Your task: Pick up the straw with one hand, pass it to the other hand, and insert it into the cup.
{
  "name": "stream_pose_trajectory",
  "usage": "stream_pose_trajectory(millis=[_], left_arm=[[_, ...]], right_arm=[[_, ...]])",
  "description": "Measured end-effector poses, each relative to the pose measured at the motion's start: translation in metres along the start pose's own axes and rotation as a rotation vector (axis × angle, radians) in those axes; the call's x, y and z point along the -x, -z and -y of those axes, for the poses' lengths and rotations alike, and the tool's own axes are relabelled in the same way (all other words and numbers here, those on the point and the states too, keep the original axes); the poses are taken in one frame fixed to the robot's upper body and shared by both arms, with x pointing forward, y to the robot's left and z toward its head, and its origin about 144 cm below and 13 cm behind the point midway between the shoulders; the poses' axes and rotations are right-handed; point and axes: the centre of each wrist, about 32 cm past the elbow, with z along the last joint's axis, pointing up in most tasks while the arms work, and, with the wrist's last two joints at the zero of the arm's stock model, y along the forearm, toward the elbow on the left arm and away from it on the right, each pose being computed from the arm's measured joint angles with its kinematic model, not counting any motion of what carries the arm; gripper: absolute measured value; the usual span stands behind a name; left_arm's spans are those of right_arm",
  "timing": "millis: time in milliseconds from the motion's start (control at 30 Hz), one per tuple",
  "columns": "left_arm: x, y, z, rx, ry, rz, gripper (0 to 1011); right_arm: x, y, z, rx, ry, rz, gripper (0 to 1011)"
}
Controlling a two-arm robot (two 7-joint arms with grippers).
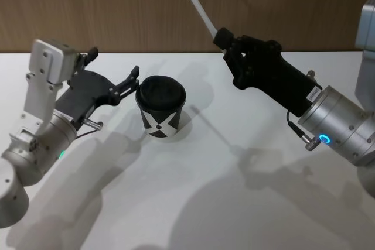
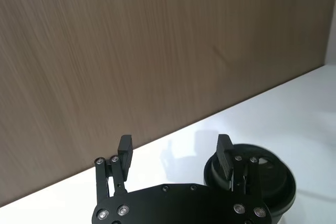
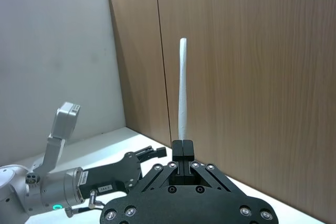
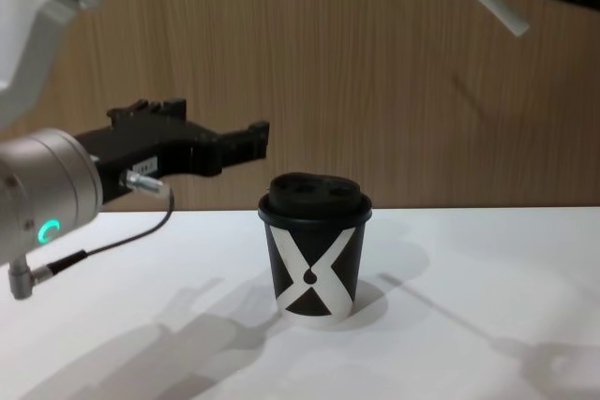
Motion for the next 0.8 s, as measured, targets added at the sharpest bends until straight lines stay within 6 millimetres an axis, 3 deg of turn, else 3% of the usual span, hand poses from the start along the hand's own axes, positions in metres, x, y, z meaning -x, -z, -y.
stream_pose_trajectory(millis=[800], left_arm=[[-0.028,-0.030,0.004,0.129,0.263,-0.207,1003]], right_arm=[[0.000,0.000,-0.001,0.002,-0.006,-0.004,0]])
